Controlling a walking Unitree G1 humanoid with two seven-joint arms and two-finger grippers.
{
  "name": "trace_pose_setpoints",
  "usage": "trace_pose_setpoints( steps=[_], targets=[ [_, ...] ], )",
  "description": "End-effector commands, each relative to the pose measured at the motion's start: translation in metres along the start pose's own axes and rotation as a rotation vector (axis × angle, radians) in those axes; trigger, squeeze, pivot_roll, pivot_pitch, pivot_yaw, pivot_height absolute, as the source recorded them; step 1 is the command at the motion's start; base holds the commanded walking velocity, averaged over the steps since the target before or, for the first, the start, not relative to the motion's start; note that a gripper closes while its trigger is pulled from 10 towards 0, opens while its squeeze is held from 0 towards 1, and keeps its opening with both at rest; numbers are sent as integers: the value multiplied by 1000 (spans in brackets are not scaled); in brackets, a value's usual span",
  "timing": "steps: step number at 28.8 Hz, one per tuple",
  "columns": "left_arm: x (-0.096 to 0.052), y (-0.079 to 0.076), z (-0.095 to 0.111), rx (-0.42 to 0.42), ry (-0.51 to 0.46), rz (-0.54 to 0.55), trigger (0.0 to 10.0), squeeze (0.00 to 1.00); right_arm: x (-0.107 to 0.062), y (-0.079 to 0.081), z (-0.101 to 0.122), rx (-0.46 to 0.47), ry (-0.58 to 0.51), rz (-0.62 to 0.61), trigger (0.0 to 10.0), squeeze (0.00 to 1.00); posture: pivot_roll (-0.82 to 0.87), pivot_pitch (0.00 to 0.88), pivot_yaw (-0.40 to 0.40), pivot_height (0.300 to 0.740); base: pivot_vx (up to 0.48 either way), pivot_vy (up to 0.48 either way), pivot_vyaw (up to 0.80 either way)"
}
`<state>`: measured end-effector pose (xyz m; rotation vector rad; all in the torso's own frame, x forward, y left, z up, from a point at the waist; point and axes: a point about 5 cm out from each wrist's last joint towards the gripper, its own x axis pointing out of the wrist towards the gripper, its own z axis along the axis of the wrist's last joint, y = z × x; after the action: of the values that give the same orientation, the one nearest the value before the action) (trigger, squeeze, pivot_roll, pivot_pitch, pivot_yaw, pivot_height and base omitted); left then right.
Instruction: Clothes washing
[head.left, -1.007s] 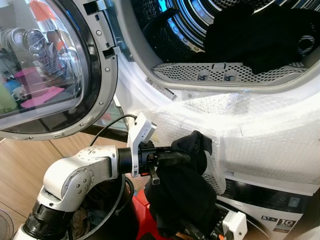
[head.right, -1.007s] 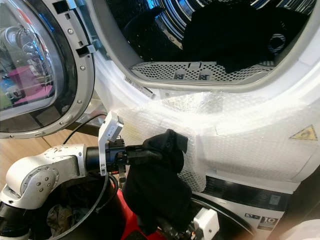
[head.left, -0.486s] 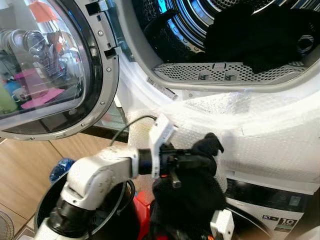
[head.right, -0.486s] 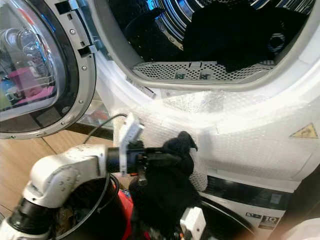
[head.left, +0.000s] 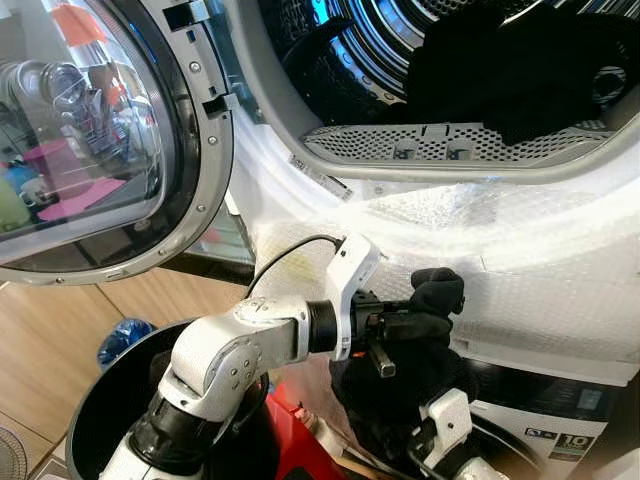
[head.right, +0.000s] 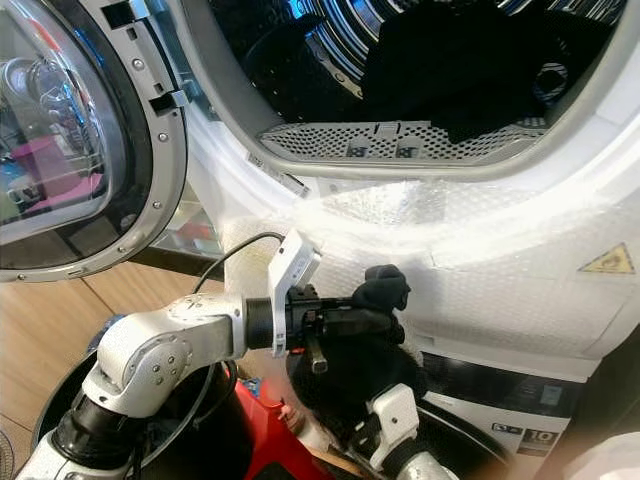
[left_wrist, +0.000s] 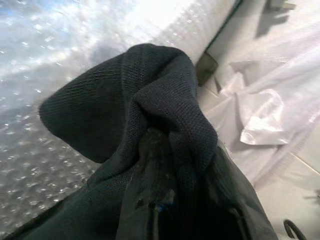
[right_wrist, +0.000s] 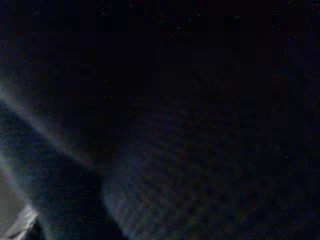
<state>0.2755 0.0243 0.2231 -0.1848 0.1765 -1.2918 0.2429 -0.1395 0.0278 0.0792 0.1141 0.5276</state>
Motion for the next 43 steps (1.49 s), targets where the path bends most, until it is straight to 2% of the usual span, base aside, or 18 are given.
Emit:
trace_pose_setpoints(
  steps=[1, 4, 7, 10, 12, 19, 22, 26, 29, 31, 33, 35, 37, 42, 43],
  targets=[
    [-4, 7, 11, 26, -39, 49, 0, 0, 2, 0, -3, 31, 1, -68, 10000, 0, -72, 0, 270, 740, 0, 0, 0],
    [-3, 10, 12, 22, -41, 79, 0, 0, -2, -6, -4, 78, -30, -158, 10000, 0, -71, 0, 271, 740, 0, 0, 0],
    [2, 14, 17, 24, -51, 118, 0, 0, -9, -1, -16, 19, 39, -137, 10000, 0, -67, 0, 278, 740, 0, 0, 0],
    [6, 17, 22, 18, -71, 151, 0, 0, -12, 1, -27, 3, 96, -145, 10000, 0, -74, 0, 281, 740, 0, 0, 0],
    [11, 19, 28, -9, -94, 178, 0, 0, -11, 2, -31, 48, 99, -194, 10000, 0, -75, 0, 285, 740, 0, 0, 0],
    [21, 16, 30, -25, -101, 186, 0, 0, -8, 4, -42, 66, 149, -238, 10000, 0, -74, 0, 284, 740, 0, 0, 0],
    [24, 13, 28, -41, -94, 174, 0, 0, -6, 0, -39, 103, 117, -298, 10000, 0, -75, 0, 284, 740, 0, 0, 0],
    [27, 5, 21, -42, -59, 145, 0, 0, 2, -10, -17, 226, -72, -400, 10000, 0, -75, 0, 284, 740, 0, 0, 0],
    [28, 4, 20, -45, -53, 139, 0, 0, 5, -7, -12, 241, -113, -367, 10000, 0, -73, 0, 285, 740, 0, 0, 0],
    [29, 0, 17, -29, -33, 120, 0, 0, 11, 4, -1, 270, -185, -262, 10000, 0, -72, 0, 286, 740, 0, 0, 0],
    [30, -1, 16, -28, -29, 119, 0, 0, 12, 5, -1, 275, -184, -245, 10000, 0, -72, 0, 286, 740, 0, 0, 0],
    [31, -4, 14, -18, -17, 108, 0, 0, 14, 9, -8, 244, -128, -208, 10000, 0, -75, 0, 286, 740, 0, 0, 0],
    [33, -6, 14, -13, -10, 96, 0, 0, 14, 10, -9, 268, -128, -204, 10000, 0, -71, 0, 285, 740, 0, 0, 0],
    [39, -21, 8, -21, 22, 33, 0, 0, 16, 13, -9, 268, -122, -181, 10000, 0, -81, 0, 283, 740, 0, 0, 0],
    [40, -22, 7, -21, 27, 26, 0, 0, 16, 12, -10, 267, -119, -181, 5216, 0, -81, 0, 283, 740, 0, 0, 0]
  ],
)
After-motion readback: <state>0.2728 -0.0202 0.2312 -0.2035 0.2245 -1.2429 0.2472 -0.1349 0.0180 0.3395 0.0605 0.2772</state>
